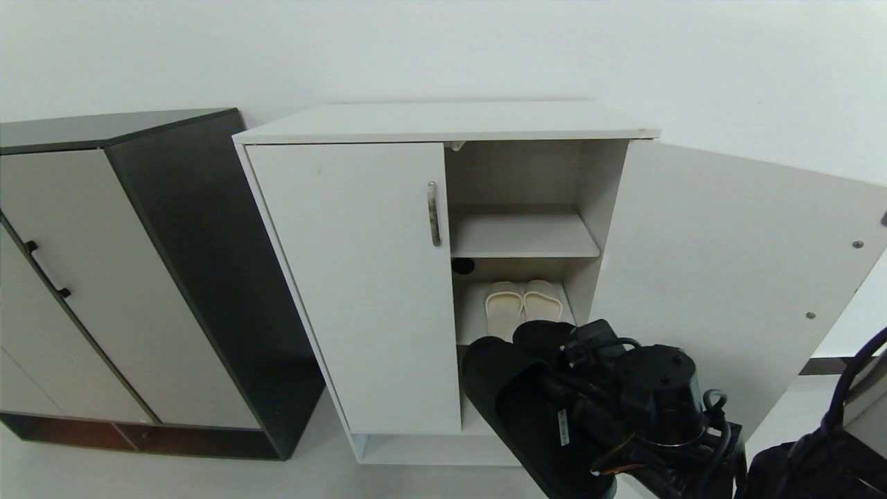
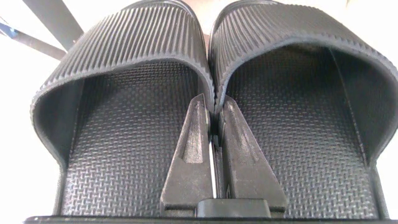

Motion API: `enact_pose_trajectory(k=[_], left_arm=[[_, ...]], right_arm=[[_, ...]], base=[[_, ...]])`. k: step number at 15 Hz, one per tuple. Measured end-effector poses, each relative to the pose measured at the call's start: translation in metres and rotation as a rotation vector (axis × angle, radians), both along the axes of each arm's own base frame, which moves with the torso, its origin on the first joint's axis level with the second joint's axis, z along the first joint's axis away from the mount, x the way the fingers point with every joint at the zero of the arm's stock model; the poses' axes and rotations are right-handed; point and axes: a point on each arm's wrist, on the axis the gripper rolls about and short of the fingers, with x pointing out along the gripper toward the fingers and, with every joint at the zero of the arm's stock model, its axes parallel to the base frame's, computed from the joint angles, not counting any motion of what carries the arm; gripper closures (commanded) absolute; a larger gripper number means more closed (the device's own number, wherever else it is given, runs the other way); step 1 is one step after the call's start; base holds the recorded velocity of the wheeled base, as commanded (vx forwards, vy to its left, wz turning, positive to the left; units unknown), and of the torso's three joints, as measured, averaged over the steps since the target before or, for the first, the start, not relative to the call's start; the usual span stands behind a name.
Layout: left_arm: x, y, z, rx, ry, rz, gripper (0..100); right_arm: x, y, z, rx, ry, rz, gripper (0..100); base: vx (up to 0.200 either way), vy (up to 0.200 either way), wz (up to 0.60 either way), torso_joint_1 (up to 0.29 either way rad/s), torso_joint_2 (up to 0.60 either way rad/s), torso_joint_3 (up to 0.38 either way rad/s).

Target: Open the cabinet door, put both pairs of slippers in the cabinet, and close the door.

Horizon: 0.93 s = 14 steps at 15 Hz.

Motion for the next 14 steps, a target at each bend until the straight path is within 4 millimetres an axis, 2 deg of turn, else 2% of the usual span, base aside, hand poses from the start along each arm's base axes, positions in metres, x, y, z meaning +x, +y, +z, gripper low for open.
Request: enact_pose_trajectory(k=[2, 4, 8, 10, 12, 14], left_arm=[[0.0, 0.0, 0.0, 0.0, 0.0, 0.0, 100], [0.0, 0.0, 0.0, 0.0, 0.0, 0.0, 100], [0.0, 0.0, 0.0, -0.001, 0.0, 0.0, 100], [0.0, 0.0, 0.0, 0.0, 0.0, 0.0, 100], [0.0, 0.0, 0.0, 0.0, 0.0, 0.0, 100], [0.0, 0.0, 0.0, 0.0, 0.0, 0.0, 100]], right_arm=[[0.0, 0.0, -0.002, -0.007, 0.004, 0.0, 100], [0.001, 0.0, -0.004, -0.01, 0.006, -0.001, 100], [0.006, 0.002, -0.006, -0.008, -0.031, 0.0, 100], [0.01, 0.005, -0.004, -0.027, -0.125, -0.013, 100], [0.017, 0.013, -0.001, -0.043, -0.201, -0.086, 100], [0.03, 0.028, 0.007, -0.069, -0.185, -0.13, 100]], base=[[0.0, 0.0, 0.0, -0.024, 0.43, 0.4], [0.0, 0.0, 0.0, -0.005, 0.2, 0.178], [0.0, 0.0, 0.0, 0.0, 0.03, 0.03], [0.0, 0.0, 0.0, 0.0, 0.0, 0.0], [0.0, 0.0, 0.0, 0.0, 0.0, 0.0], [0.0, 0.0, 0.0, 0.0, 0.0, 0.0]])
